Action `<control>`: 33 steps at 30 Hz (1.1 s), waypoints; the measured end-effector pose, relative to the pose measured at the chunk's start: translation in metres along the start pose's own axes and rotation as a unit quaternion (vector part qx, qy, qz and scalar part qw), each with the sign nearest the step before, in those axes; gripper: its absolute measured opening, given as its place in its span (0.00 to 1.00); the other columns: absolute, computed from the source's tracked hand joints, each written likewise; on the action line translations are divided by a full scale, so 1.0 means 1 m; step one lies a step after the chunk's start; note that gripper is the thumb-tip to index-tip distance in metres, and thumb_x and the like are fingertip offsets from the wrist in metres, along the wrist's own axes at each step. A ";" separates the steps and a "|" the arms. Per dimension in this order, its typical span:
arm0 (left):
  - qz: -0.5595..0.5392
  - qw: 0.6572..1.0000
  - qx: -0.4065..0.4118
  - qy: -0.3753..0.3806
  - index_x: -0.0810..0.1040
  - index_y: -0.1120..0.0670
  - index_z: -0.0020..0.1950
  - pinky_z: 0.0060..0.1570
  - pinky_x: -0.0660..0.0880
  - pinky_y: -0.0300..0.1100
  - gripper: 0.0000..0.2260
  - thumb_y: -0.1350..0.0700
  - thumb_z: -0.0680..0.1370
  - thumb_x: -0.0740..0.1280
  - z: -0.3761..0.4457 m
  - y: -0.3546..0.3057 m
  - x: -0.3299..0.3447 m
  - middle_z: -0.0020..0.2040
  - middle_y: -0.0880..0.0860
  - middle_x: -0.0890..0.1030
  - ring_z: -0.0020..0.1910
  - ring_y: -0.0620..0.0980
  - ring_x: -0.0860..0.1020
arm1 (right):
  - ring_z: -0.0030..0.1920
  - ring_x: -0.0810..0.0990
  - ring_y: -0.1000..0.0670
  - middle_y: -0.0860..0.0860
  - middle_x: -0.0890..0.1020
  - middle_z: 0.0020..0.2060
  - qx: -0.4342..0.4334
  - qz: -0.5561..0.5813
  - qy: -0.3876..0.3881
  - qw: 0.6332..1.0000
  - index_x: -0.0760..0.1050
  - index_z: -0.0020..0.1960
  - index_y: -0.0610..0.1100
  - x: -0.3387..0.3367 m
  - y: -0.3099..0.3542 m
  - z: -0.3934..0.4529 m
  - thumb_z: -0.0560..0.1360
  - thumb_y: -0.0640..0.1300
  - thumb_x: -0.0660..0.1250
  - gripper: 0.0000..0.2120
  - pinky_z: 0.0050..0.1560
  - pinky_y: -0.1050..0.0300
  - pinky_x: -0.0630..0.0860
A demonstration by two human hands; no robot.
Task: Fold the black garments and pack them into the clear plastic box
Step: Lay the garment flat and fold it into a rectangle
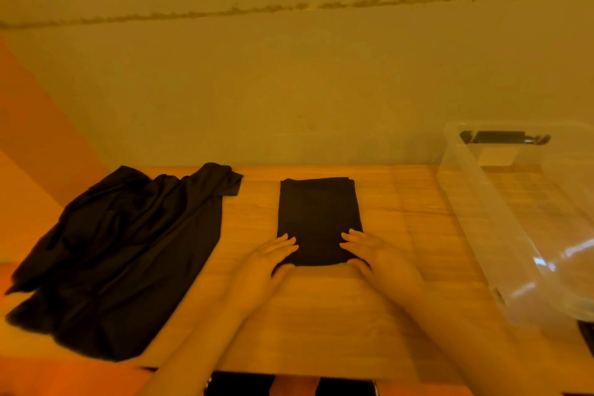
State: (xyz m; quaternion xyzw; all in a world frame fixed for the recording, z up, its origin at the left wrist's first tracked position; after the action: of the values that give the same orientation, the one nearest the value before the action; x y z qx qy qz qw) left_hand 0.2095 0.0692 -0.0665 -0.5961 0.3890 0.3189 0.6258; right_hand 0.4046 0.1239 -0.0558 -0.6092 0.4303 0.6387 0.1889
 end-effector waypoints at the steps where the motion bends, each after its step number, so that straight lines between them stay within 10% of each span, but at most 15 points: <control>1: -0.009 1.000 -0.009 -0.011 0.67 0.46 0.69 0.66 0.53 0.30 0.18 0.52 0.79 0.61 -0.002 -0.003 -0.002 0.71 0.44 0.66 0.67 0.33 0.56 | 0.74 0.54 0.58 0.56 0.60 0.73 0.006 0.002 -0.005 1.000 0.62 0.72 0.51 -0.001 0.002 -0.002 0.81 0.48 0.55 0.20 0.71 0.64 0.47; 12: -0.226 0.968 -0.112 -0.007 0.73 0.40 0.51 0.48 0.69 0.27 0.07 0.53 0.78 0.64 -0.028 -0.018 -0.013 0.54 0.39 0.75 0.54 0.36 0.73 | 0.67 0.67 0.58 0.56 0.71 0.67 0.041 0.131 -0.013 0.991 0.70 0.65 0.53 -0.011 0.006 -0.042 0.76 0.52 0.62 0.18 0.61 0.67 0.62; 17: -0.289 0.913 -0.251 -0.143 0.74 0.54 0.65 0.57 0.70 0.42 0.14 0.54 0.79 0.62 0.023 -0.014 -0.038 0.62 0.53 0.76 0.62 0.51 0.73 | 0.62 0.73 0.50 0.49 0.76 0.62 0.166 0.283 -0.153 0.932 0.73 0.63 0.44 -0.041 -0.007 0.004 0.76 0.45 0.64 0.16 0.61 0.58 0.69; 23: -0.305 0.895 -0.293 -0.142 0.75 0.58 0.64 0.60 0.73 0.48 0.19 0.51 0.77 0.67 0.087 0.006 -0.028 0.61 0.57 0.78 0.61 0.55 0.75 | 0.65 0.71 0.45 0.44 0.72 0.66 0.244 0.281 -0.109 0.922 0.66 0.69 0.42 -0.041 -0.037 0.070 0.76 0.46 0.65 0.23 0.63 0.52 0.68; 33: -0.266 0.905 -0.271 -0.193 0.72 0.51 0.39 0.33 0.67 0.39 0.09 0.53 0.79 0.62 0.119 0.034 -0.014 0.36 0.49 0.74 0.36 0.47 0.73 | 0.41 0.75 0.49 0.49 0.77 0.42 0.247 0.333 -0.188 0.890 0.71 0.41 0.49 -0.023 -0.065 0.095 0.78 0.46 0.62 0.06 0.37 0.57 0.72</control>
State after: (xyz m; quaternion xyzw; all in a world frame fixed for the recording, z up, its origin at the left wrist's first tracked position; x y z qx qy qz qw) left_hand 0.1861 0.1918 -0.0726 -0.7506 -0.0135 0.3429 0.5647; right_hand 0.3999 0.2411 -0.0657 -0.2321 0.7082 0.6400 0.1871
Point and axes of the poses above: each hand's wrist, its own z-axis towards the middle knuckle, its own x-axis out of the palm, y = z × x, the point moved 4 cm from there along z, towards the middle knuckle
